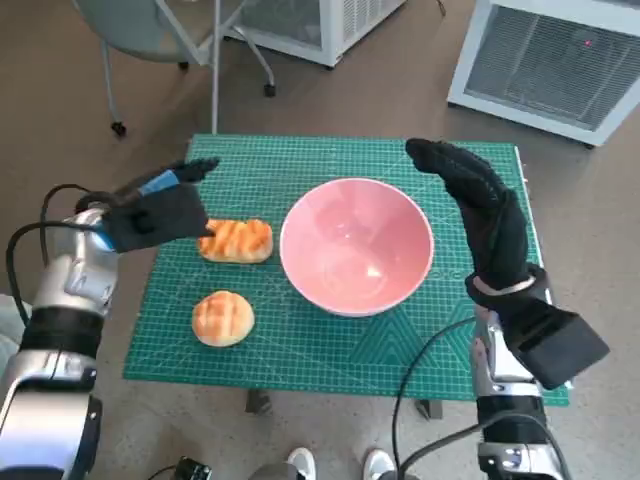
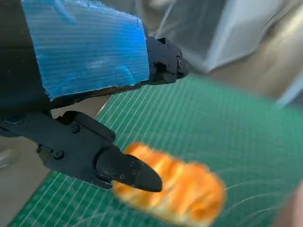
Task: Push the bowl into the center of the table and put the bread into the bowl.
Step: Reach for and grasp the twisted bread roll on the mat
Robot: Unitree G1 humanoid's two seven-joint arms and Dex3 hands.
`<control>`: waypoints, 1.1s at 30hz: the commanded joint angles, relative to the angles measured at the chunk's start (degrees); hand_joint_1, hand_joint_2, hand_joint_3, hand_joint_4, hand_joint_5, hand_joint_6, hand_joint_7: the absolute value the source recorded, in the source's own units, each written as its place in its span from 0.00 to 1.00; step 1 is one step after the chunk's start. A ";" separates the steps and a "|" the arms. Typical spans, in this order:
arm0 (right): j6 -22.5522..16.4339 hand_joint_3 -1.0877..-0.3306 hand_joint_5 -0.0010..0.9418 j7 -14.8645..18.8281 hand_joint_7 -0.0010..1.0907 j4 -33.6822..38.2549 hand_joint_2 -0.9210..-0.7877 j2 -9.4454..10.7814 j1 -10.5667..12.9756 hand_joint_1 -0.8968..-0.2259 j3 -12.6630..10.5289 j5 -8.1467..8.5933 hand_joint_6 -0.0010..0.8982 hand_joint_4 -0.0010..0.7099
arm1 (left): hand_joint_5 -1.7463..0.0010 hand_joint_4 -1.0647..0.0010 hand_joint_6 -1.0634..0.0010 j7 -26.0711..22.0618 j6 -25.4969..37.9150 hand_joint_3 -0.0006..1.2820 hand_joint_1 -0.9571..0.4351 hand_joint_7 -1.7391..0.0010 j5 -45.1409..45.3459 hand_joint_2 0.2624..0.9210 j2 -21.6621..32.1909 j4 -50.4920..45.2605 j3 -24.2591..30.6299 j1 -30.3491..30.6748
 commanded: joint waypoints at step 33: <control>-0.36 0.44 0.00 0.81 0.42 2.92 0.00 -0.20 -0.15 0.27 0.14 0.10 0.00 0.22 | 0.98 0.82 0.73 12.20 -5.78 0.01 0.51 0.99 6.24 0.81 -8.83 16.46 -11.37 -2.61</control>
